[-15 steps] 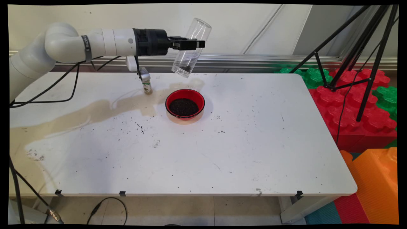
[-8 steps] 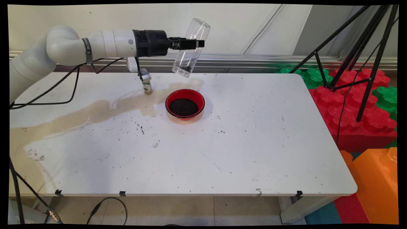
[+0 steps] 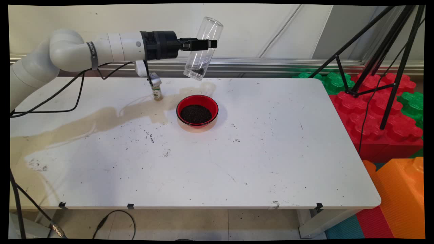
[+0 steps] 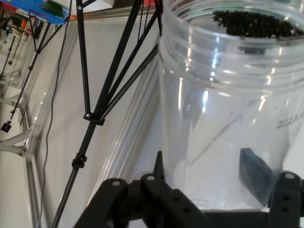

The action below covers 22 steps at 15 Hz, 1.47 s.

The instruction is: Pour the black seasoning powder in the red bowl

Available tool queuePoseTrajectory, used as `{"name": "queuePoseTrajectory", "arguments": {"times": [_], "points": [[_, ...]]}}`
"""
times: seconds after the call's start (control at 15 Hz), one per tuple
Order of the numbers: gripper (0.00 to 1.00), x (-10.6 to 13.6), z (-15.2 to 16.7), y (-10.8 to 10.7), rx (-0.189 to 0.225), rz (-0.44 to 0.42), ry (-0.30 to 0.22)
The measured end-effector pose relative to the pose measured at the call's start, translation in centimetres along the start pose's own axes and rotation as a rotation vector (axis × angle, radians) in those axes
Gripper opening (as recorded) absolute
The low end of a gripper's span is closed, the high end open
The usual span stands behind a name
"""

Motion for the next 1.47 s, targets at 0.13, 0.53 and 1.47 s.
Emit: {"name": "queuePoseTrajectory", "arguments": {"times": [0.13,0.53,1.47], "points": [[0.00,0.2,-0.1,0.1,-0.003,-0.005,-0.001],[0.00,1.0,-0.2,0.7,-0.017,-0.027,0.019],[0.00,1.1,-1.5,0.5,-0.007,-0.038,0.025]]}}
